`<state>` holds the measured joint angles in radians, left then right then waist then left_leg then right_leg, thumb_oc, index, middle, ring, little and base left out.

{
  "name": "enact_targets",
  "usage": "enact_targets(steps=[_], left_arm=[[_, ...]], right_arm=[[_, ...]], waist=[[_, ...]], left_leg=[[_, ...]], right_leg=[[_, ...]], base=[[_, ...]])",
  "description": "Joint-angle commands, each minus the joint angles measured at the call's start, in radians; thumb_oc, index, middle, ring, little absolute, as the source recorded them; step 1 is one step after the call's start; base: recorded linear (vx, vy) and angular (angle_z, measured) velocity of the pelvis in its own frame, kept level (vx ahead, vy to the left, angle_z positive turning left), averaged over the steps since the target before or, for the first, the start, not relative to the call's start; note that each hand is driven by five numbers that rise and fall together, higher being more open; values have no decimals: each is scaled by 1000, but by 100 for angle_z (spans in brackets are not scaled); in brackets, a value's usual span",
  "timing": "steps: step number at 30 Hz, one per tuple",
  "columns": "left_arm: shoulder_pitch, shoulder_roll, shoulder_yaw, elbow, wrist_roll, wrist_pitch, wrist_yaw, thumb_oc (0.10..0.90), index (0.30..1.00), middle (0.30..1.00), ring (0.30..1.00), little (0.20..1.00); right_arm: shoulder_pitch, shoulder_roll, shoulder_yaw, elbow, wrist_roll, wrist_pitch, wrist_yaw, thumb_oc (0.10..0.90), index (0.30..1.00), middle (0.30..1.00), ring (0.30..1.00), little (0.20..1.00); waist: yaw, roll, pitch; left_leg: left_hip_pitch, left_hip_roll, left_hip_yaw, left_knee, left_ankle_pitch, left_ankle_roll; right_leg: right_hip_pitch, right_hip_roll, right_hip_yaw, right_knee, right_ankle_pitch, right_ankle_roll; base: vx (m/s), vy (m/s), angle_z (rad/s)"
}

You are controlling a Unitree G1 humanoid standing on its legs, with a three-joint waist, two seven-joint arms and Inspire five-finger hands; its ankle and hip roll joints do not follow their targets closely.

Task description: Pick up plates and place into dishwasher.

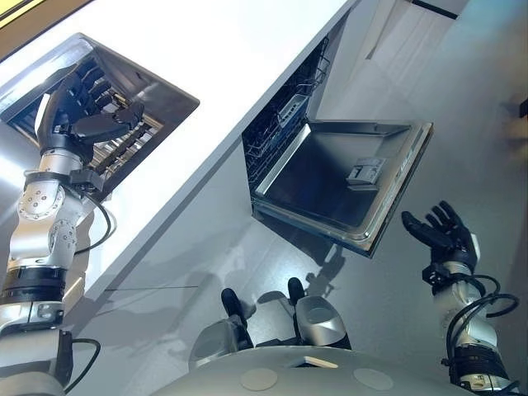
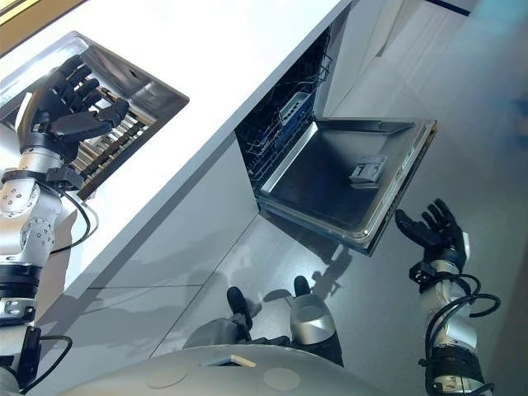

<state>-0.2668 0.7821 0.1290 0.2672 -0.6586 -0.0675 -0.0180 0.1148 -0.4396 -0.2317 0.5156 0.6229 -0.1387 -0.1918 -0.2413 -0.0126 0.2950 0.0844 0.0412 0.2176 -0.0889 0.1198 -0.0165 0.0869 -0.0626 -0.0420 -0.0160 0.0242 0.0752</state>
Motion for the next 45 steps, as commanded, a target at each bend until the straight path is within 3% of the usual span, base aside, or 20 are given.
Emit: enact_targets(steps=[1,6,10,18,20,23,24,29,34,38,40,45], left_arm=[[-138,81,22,19,-23,-67,0,800,900,900,900,900],[-175,93,5,42,-53,-28,-2,800,900,900,900,900],[-227,96,1,97,-109,-15,8,800,900,900,900,900],[-451,121,-56,263,-184,-70,70,800,900,900,900,900],[-523,129,-90,273,-170,-93,102,800,900,900,900,900],[-561,128,-113,276,-162,-117,121,800,900,900,900,900],[-581,123,-127,270,-167,-128,139,800,900,900,900,900],[-658,107,-176,254,-166,-125,190,800,900,900,900,900],[-703,97,-209,243,-169,-130,195,800,900,900,900,900],[-673,99,-208,263,-178,-175,143,800,900,900,900,900],[-636,85,-199,250,-159,-197,131,800,900,900,900,900],[-590,38,-182,230,-127,-202,125,800,900,900,900,900]], right_arm=[[-22,-42,-26,-3,-9,-94,-38,800,900,900,900,900],[-51,-26,9,112,82,-45,-13,800,900,900,900,900],[-90,-10,21,221,269,-33,0,800,900,900,900,900],[-242,-31,3,384,614,-82,52,800,900,900,900,900],[-302,-23,4,386,797,-113,88,800,900,900,900,900],[-344,-16,4,389,925,-132,122,800,900,900,900,900],[-381,-8,6,387,1010,-146,146,800,900,900,900,900],[-486,-9,50,395,1088,-105,266,800,900,900,900,900],[-601,16,198,263,1079,-7,569,800,900,900,900,900],[-624,60,355,-65,1107,26,838,800,900,900,900,900],[-631,84,411,-312,1064,29,847,800,900,900,900,900],[-724,149,450,-655,899,109,831,800,900,900,900,900]], waist=[[14,60,-137],[39,66,-132],[64,74,-119],[92,110,0],[99,125,62],[104,142,98],[107,160,124],[116,197,162],[135,199,179],[141,167,165],[140,152,155],[133,127,117]], left_leg=[[15,-56,8,44,-176,10],[1,-53,-20,68,-177,7],[-29,-47,-47,95,-171,-1],[-173,-34,-101,158,-135,-26],[-247,-37,-120,185,-119,-33],[-298,-41,-135,198,-105,-38],[-323,-42,-141,194,-91,-42],[-361,-42,-154,161,-63,-48],[-366,-39,-166,124,-46,-47],[-361,-38,-155,102,-45,-37],[-357,-34,-146,93,-42,-31],[-329,-42,-125,76,-55,-23]], right_leg=[[-140,32,-57,167,-81,101],[-130,34,-78,178,-101,88],[-128,43,-95,192,-117,67],[-230,54,-109,330,-178,18],[-296,57,-105,397,-194,-2],[-350,57,-102,447,-208,-17],[-380,58,-104,474,-219,-27],[-435,47,-113,511,-235,-43],[-440,39,-122,490,-226,-47],[-428,33,-126,434,-203,-34],[-421,37,-126,398,-178,-28],[-392,46,-113,328,-150,-18]], base=[[-11,-119,-5],[14,-118,1],[6,-107,9],[-159,-68,25],[-255,-33,30],[-176,9,27],[-152,53,18],[-93,79,28],[-48,37,2],[-4,13,-2],[-5,41,-14],[22,97,-37]])
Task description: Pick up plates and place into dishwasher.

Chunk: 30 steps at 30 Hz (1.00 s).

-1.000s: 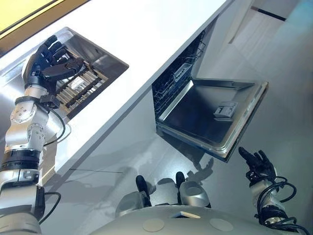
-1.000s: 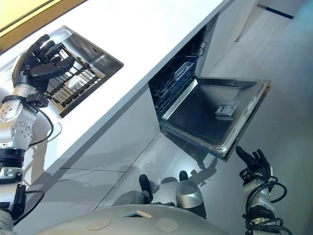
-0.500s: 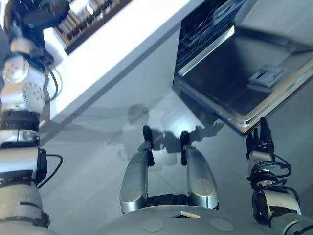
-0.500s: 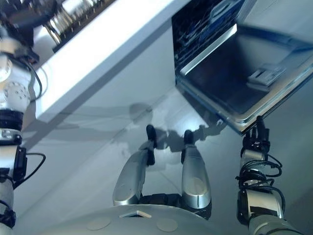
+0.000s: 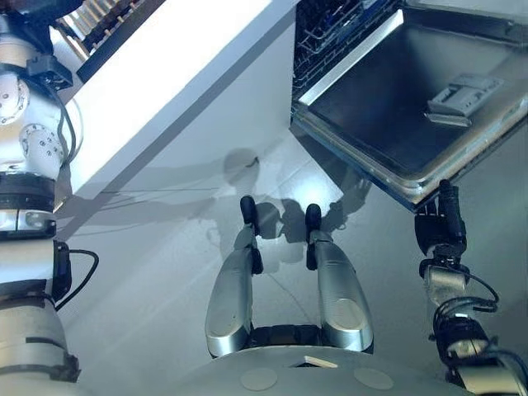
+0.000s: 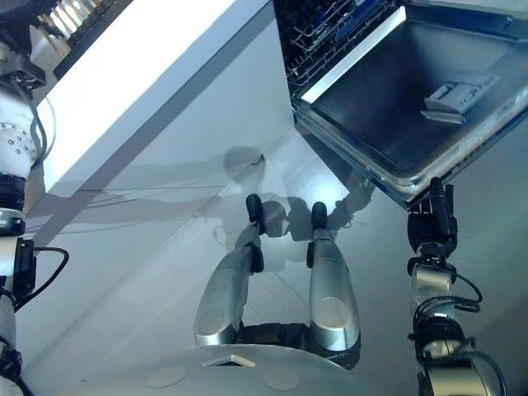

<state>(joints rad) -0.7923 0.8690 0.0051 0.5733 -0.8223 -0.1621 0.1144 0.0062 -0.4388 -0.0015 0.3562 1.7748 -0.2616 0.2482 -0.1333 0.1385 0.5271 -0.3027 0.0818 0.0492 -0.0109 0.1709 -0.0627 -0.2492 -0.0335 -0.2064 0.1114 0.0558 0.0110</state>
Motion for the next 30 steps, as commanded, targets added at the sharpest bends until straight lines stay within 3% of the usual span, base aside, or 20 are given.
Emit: enact_targets(steps=[1,3,6,12,15,17,23,27,30], left_arm=[[-56,-56,-55,-79,41,-109,-8,800,900,900,900,900],[-26,-74,-46,-86,49,-111,-9,800,900,900,900,900],[18,-80,-29,-88,32,-102,-34,800,900,900,900,900],[99,-89,7,-70,-5,-113,-91,800,900,900,900,900],[173,-112,35,-105,-15,-123,-101,800,900,900,900,900],[203,-119,48,-125,-15,-121,-106,800,900,900,900,900],[414,-186,121,-299,13,-109,-136,800,900,900,900,900],[523,-243,137,-430,18,-95,-96,800,900,900,900,900],[561,-285,140,-447,-34,-84,-108,800,900,900,900,900]], right_arm=[[-627,155,221,-520,-266,241,391,800,900,900,900,900],[-664,163,221,-587,-315,278,390,800,900,900,900,900],[-694,150,195,-629,-346,294,306,800,900,900,900,900],[-634,161,146,-581,-311,281,181,800,900,900,900,900],[-551,167,109,-529,-427,208,34,800,900,900,900,900],[-515,165,95,-513,-467,199,-1,800,900,900,900,900],[-258,133,15,-412,-714,42,-138,800,900,900,900,900],[-138,109,-22,-398,-1020,-98,-320,800,900,900,900,900],[-96,110,-49,-356,-1148,-153,-451,800,900,900,900,900]], waist=[[25,-26,-121],[20,-29,-139],[14,-30,-178],[12,-36,-242],[10,-47,-279],[10,-50,-292],[6,-77,-349],[2,-89,-376],[1,-92,-387]], left_leg=[[63,-84,46,-3,-108,24],[83,-88,55,-9,-114,27],[127,-95,73,-17,-128,31],[198,-106,85,-29,-151,39],[230,-109,92,-28,-164,41],[239,-110,92,-30,-167,42],[287,-120,98,-40,-176,52],[316,-123,101,-51,-176,56],[336,-120,102,-64,-171,55]], right_leg=[[-52,18,53,195,-180,46],[-37,23,62,178,-176,48],[1,24,69,148,-173,50],[73,21,72,91,-167,60],[108,17,74,71,-164,67],[117,16,73,65,-162,69],[167,14,71,16,-141,80],[201,18,73,-23,-122,83],[221,22,70,-34,-118,85]], base=[[70,130,-41],[85,145,-36],[116,149,-15],[134,98,12],[108,67,27],[77,46,43],[69,45,11],[30,30,-11],[-4,39,-17]])
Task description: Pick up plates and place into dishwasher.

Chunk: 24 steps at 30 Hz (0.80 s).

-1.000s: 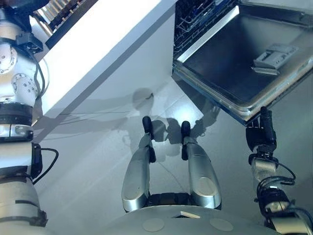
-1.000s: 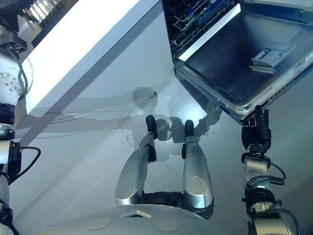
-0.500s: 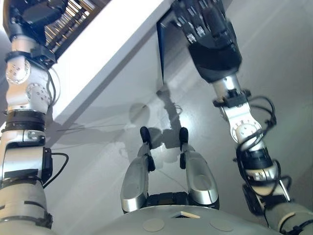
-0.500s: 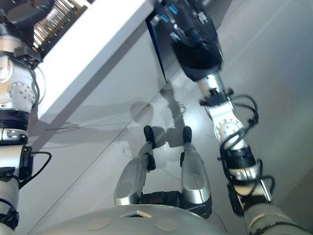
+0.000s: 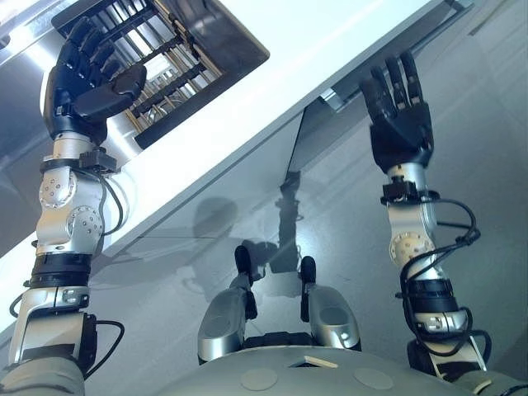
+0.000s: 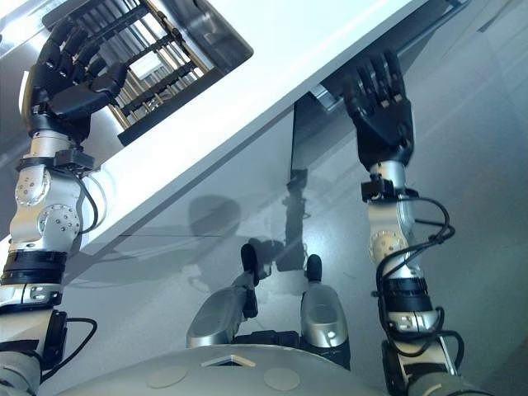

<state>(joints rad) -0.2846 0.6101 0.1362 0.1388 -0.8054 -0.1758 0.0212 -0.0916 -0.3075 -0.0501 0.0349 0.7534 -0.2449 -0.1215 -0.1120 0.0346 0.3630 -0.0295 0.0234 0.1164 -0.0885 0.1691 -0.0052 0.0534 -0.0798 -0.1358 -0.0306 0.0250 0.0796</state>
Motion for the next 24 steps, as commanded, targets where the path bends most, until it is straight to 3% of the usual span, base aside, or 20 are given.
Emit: enact_targets(steps=[1,3,6,8,13,19,22,24], left_arm=[[65,-51,6,4,-62,-85,-16,800,900,900,900,900],[69,-61,6,13,-83,-90,-21,800,900,900,900,900],[83,-83,1,7,-97,-102,-4,800,900,900,900,900],[86,-91,-1,8,-101,-99,-4,800,900,900,900,900],[80,-118,-3,28,-128,-122,38,800,900,900,900,900],[20,-142,-33,37,-182,-115,-9,800,900,900,900,900],[-14,-139,-57,42,-219,-85,-9,800,900,900,900,900],[-32,-132,-62,61,-230,-76,-7,800,900,900,900,900]], right_arm=[[17,-12,-19,14,-179,-200,-149,800,900,900,900,900],[29,-11,-29,51,-237,-226,-203,800,900,900,900,900],[55,-16,-45,140,-408,-218,-376,800,900,900,900,900],[62,-20,-45,183,-438,-201,-398,800,900,900,900,900],[85,-32,3,435,-310,-48,-221,800,900,900,900,900],[94,-28,12,810,-146,98,-24,800,900,900,900,900],[90,-20,19,925,-181,157,18,800,900,900,900,900],[88,-20,33,986,-211,162,24,800,900,900,900,900]], waist=[[-22,11,-231],[-24,10,-237],[-26,10,-249],[-25,10,-252],[-17,1,-264],[0,-11,-280],[7,-12,-288],[9,-11,-293]], left_leg=[[70,-58,36,11,-167,-4],[77,-56,34,9,-166,-5],[92,-52,26,5,-164,-10],[96,-52,22,5,-165,-12],[111,-51,11,8,-173,-14],[129,-48,-6,18,-192,-14],[136,-48,-18,22,-199,-11],[138,-49,-23,24,-203,-10]], right_leg=[[-72,69,-4,105,-89,18],[-63,70,-9,100,-89,19],[-43,71,-20,91,-89,20],[-38,71,-22,88,-88,21],[-18,69,-31,84,-92,22],[4,70,-36,97,-107,19],[12,71,-36,100,-109,20],[15,72,-35,99,-109,19]], base=[[-13,29,-9],[-6,26,-17],[-11,22,-7],[0,0,0],[0,0,0],[-8,-35,6],[4,-39,13],[2,-31,6]])
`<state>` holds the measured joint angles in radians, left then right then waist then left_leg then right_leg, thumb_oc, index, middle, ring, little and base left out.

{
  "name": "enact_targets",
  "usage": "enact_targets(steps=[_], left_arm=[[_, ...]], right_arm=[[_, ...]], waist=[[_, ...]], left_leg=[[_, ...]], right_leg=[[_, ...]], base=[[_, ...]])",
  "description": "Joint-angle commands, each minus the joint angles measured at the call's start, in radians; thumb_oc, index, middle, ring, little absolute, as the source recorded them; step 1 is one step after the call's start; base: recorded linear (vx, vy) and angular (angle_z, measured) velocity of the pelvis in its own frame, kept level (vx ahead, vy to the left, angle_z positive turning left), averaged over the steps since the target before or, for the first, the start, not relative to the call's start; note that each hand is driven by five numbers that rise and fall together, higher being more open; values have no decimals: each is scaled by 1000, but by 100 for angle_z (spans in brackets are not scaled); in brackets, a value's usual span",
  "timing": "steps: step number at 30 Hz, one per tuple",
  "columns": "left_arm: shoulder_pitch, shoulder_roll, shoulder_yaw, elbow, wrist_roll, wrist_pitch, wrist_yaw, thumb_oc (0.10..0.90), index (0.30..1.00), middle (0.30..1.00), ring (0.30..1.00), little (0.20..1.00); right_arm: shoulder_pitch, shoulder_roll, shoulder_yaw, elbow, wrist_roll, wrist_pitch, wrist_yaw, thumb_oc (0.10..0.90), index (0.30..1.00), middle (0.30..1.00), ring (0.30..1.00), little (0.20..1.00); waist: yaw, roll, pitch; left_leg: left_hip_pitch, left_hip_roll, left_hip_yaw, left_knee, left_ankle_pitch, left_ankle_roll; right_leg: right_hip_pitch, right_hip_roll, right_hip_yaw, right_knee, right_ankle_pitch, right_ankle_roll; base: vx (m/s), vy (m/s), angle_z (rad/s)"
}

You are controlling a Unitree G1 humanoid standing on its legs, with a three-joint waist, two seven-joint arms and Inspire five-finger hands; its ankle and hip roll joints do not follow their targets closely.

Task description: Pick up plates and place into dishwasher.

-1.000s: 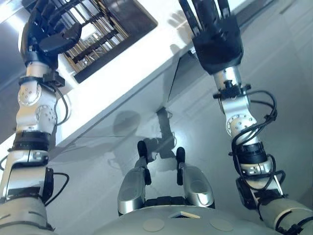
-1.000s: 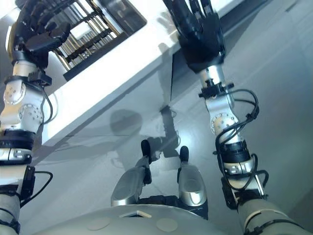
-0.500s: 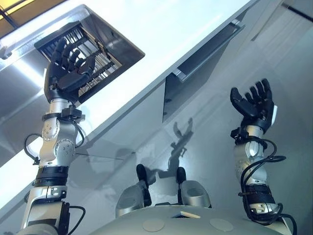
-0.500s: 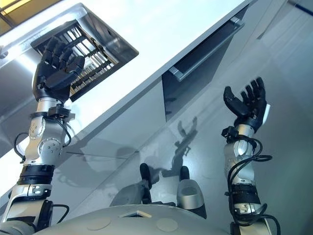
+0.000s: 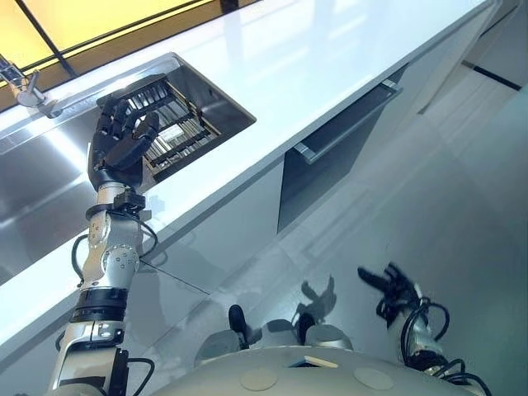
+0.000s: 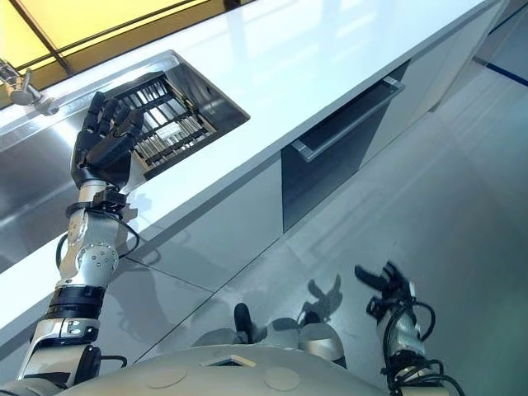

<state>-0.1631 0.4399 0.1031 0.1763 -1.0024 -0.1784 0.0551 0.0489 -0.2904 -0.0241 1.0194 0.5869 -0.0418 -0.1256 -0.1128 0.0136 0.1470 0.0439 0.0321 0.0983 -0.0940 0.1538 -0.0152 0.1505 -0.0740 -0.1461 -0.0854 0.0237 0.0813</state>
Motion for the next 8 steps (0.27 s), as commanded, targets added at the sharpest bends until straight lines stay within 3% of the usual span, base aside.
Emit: enact_targets(steps=[1,8], left_arm=[[-175,47,-35,42,-35,-57,-37,800,900,900,900,900],[-229,100,-44,58,-40,-33,-40,800,900,900,900,900]], right_arm=[[-52,-38,21,60,-91,-17,43,800,900,900,900,900],[-47,-47,83,176,-168,25,70,800,900,900,900,900]], waist=[[11,9,-84],[11,13,-94]], left_leg=[[65,-58,-10,33,-190,1],[68,-61,-34,46,-202,3]], right_leg=[[-80,67,-22,151,-106,18],[-75,72,-9,151,-106,15]], base=[[3,-44,6],[-2,-16,5]])
